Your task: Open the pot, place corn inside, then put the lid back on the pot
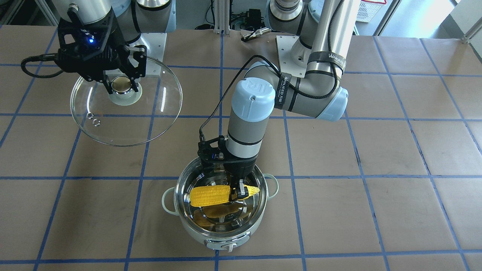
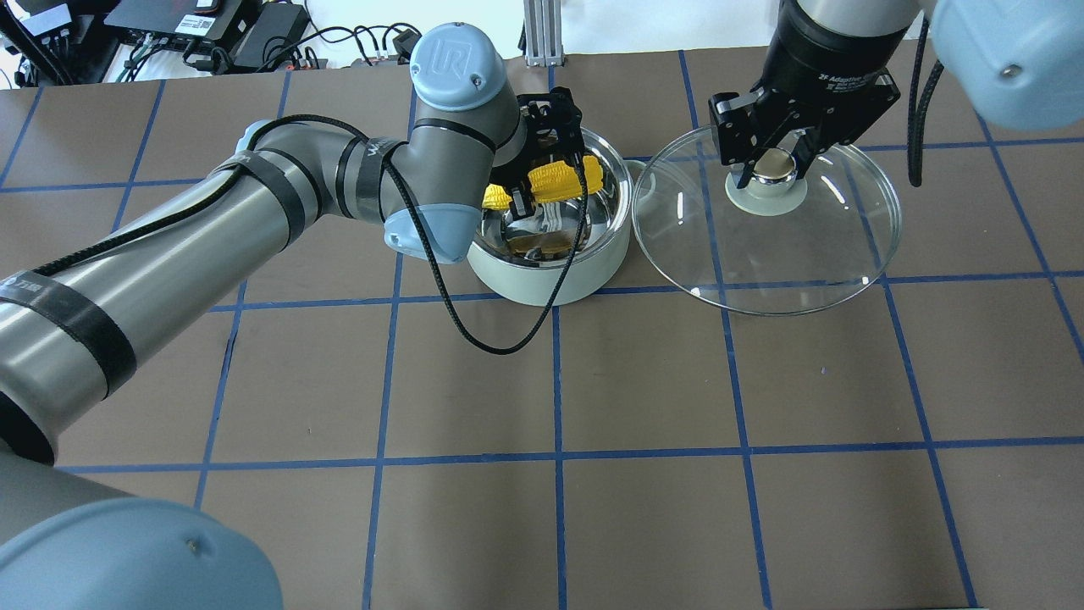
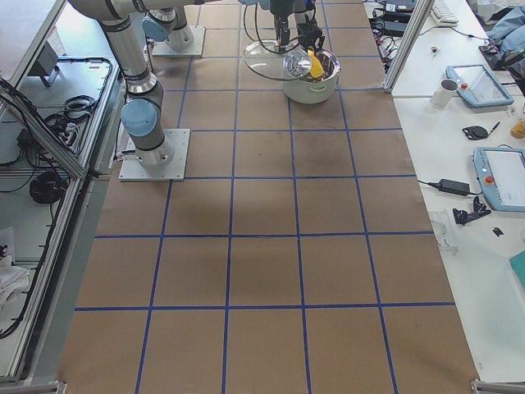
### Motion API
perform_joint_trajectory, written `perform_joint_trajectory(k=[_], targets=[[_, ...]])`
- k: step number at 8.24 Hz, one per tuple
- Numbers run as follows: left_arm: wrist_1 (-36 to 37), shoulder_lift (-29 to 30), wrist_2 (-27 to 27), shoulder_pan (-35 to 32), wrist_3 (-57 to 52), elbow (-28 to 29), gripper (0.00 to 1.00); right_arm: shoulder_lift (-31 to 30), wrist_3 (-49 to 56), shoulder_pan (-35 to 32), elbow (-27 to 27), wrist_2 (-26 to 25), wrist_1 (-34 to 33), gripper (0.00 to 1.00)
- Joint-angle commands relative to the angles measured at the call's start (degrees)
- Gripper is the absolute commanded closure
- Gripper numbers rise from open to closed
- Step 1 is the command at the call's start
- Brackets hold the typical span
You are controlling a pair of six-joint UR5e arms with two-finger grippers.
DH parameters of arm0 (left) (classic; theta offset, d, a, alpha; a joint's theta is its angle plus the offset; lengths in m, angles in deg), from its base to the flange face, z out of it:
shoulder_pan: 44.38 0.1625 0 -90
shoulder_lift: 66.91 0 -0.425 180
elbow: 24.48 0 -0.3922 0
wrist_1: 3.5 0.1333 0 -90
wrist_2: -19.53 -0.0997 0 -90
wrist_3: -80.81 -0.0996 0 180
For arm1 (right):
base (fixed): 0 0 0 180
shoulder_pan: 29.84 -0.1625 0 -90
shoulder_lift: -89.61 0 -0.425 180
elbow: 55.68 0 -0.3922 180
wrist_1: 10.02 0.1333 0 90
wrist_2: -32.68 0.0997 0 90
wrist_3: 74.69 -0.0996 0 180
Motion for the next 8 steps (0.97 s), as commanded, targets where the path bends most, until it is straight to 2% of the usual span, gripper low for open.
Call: perform_joint_trajectory(k=[1,5,8], targets=[[-0.2,0.5,-0.1,0.0,6.5,0.0,0.00,0.0,0.1,0.0,0.0,0.0,-0.1,0.70],[-0.3,-2.6,-0.3,0.0,6.7,0.0,0.00,0.1,0.1,0.0,-0.1,0.3,-0.4,0.71],[-7.0,-8.6,0.2,0.8,18.6,0.3,0.00,0.3,0.1,0.1,0.0,0.4,-3.7,0.69]])
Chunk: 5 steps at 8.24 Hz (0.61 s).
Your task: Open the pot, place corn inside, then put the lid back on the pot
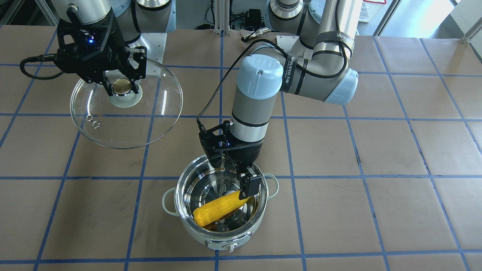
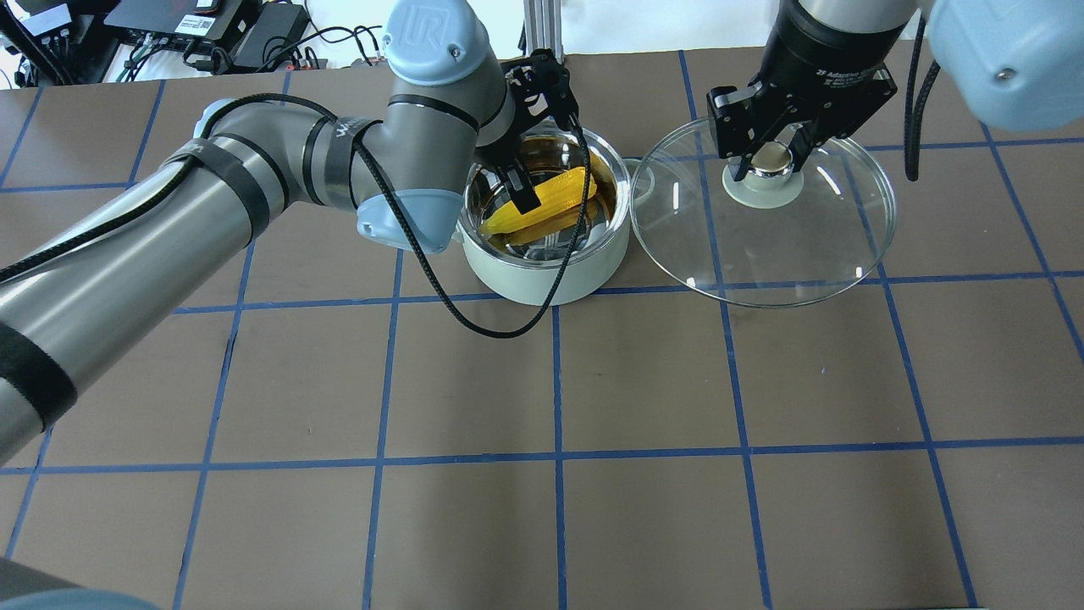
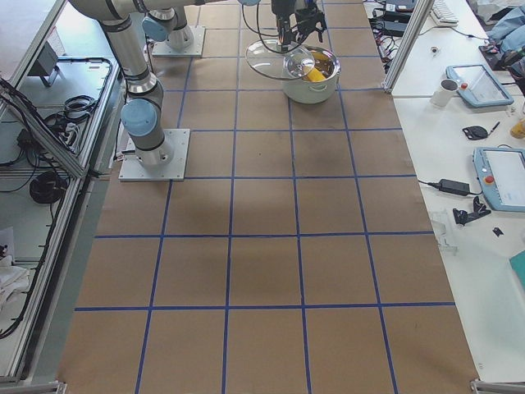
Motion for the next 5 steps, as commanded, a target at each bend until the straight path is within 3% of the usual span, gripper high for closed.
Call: perform_joint_trajectory(k=[1,3,5], targets=[[-6.9,-5.7,0.5,1.0,9.9,0.2,0.00,0.4,-0.1,0.0,0.9,0.0,-2.1,0.69],[-15.8,-9.9,0.9,9.5,13.8,2.1,0.00,3.8,-1.0,-0.6,2.6,0.2,-6.1,0.69],[-20.7,-12.0,3.5,17.5,17.9,2.4,0.00,9.6,-6.4,-4.0,4.2,4.7,-12.5,0.69]])
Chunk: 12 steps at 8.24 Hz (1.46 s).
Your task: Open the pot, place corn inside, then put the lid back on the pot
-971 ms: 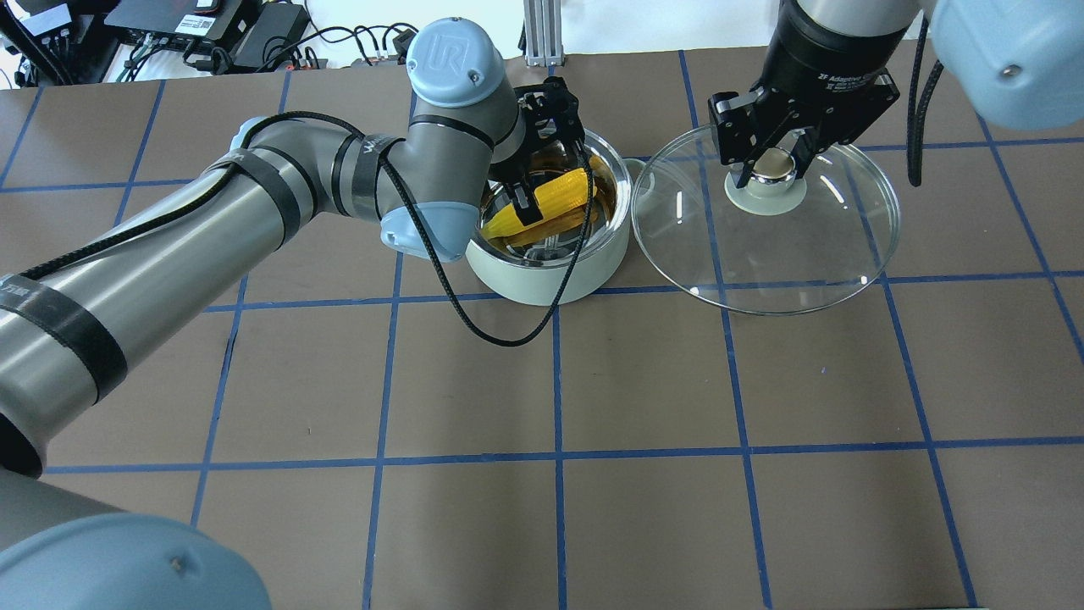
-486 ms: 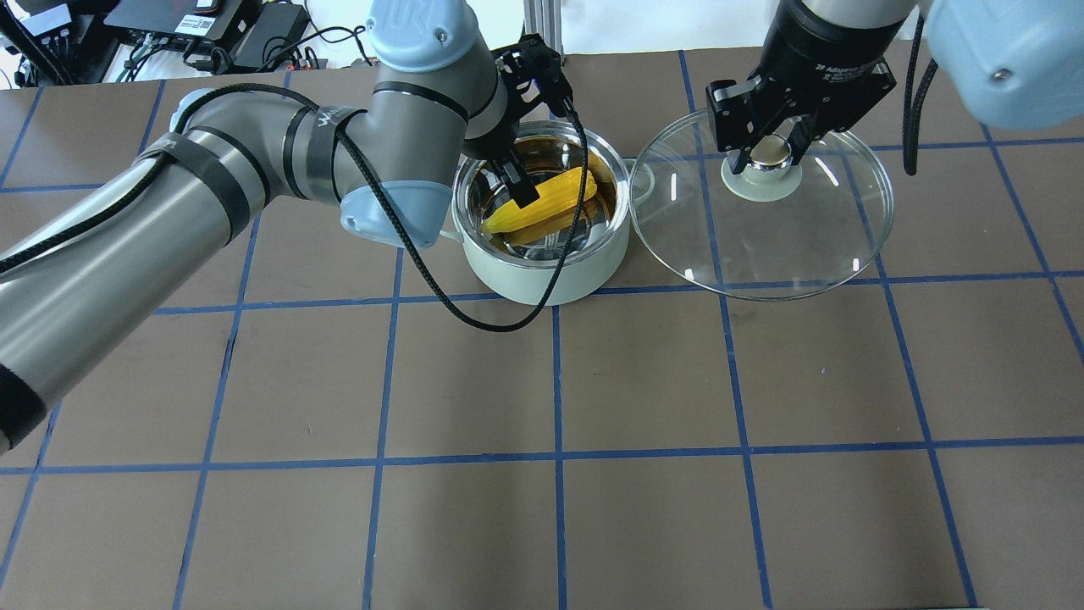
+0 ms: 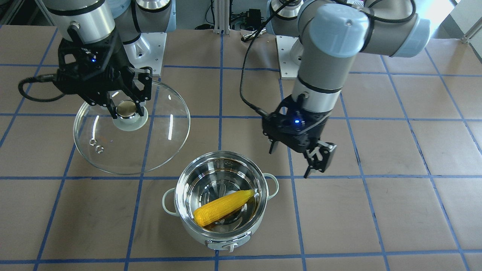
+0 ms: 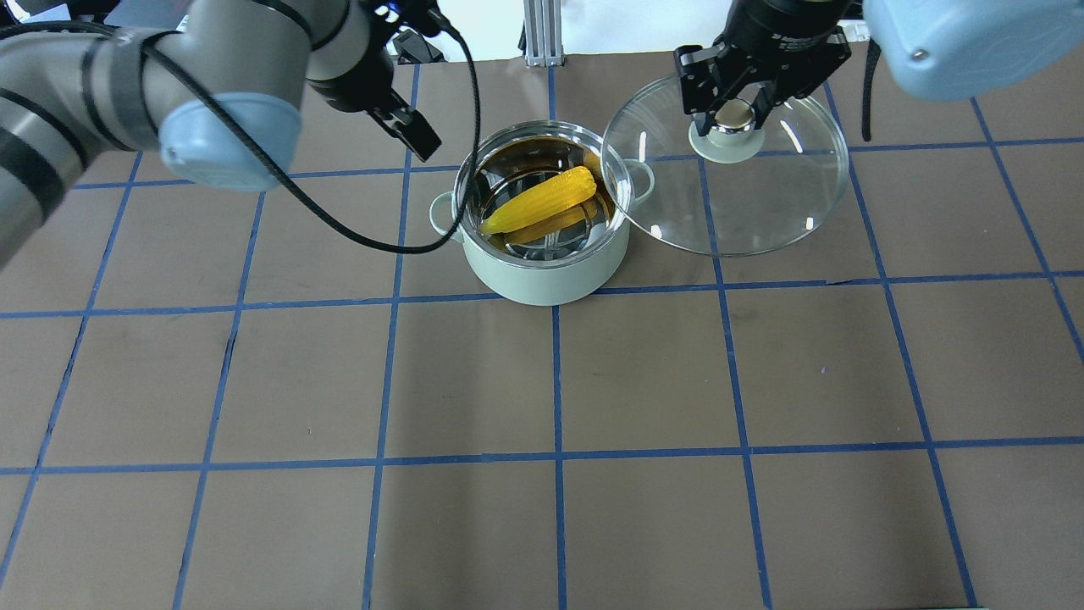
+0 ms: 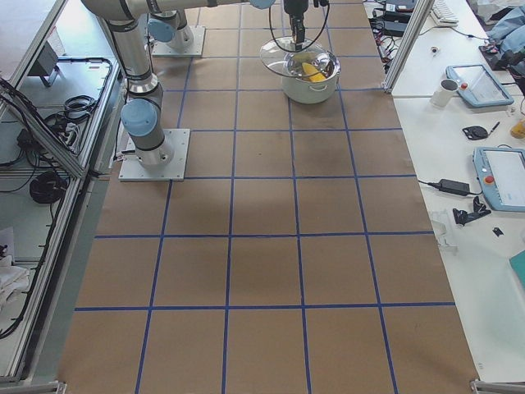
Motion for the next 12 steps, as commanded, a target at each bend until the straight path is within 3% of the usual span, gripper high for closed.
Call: perform_joint_trajectory(k=[1,2,3,5,8,12], targets=[[-6.7,-2.4,1.9,9.5,7.7,0.5,0.00,8.0,-8.1,-6.5,3.8,3.0,-7.6,0.70],[-6.9,-2.6,1.3,10.3,10.9,0.5,0.00,12.1,-9.8,-9.9,5.5,-0.8,-8.5,0.70],[-7.4,-3.1,1.3,10.3,16.8,0.5,0.00,15.5,-13.6,-12.2,6.3,-1.8,-12.0,0.70],[-11.9,-6.9,1.1,10.3,28.3,0.2,0.00,18.3,-14.2,-13.5,8.6,-2.2,-12.8,0.69],[-14.0,-6.6,-2.8,10.3,28.8,-0.7,0.00,22.3,-16.4,-14.8,8.5,-1.4,-18.7,0.70],[-13.7,-6.3,-2.7,10.3,29.0,-0.8,0.00,23.3,-17.3,-15.7,7.4,-1.4,-18.7,0.69]])
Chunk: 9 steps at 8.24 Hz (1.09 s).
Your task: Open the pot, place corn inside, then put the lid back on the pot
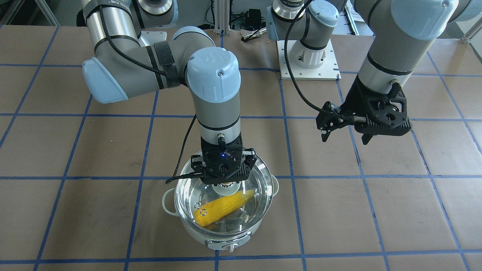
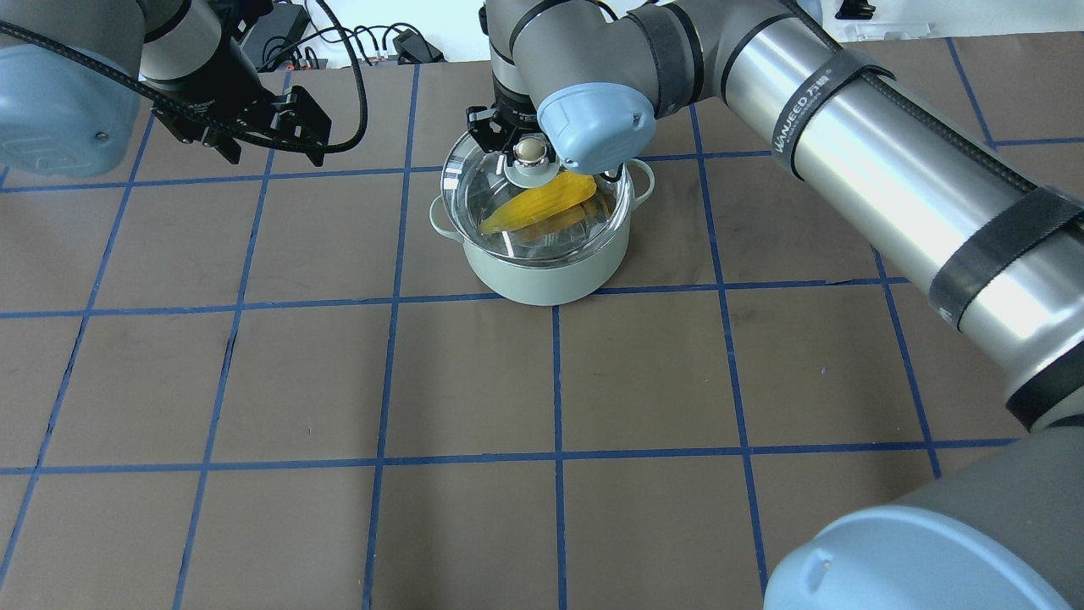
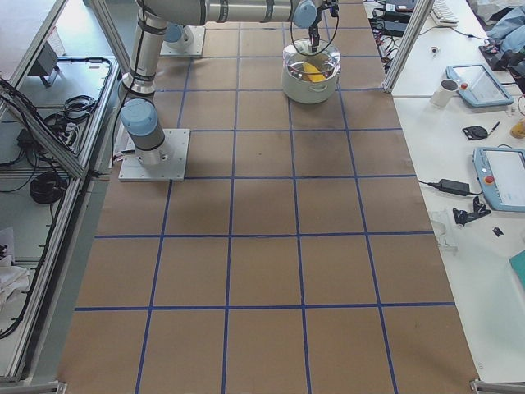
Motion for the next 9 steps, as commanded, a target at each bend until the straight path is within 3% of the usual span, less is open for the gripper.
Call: perform_joint_trajectory(k=[1,9], targets=[[0.0,0.1,-0.2,0.0,0.1,0.0,0.00,0.4,0.0,-0.1,-0.7,0.0,-0.1,0.69],[0.0,0.6,-0.2,-0.5,4.4,0.0,0.00,0.7,3.2,0.7,-2.2,0.0,-2.2,0.70]])
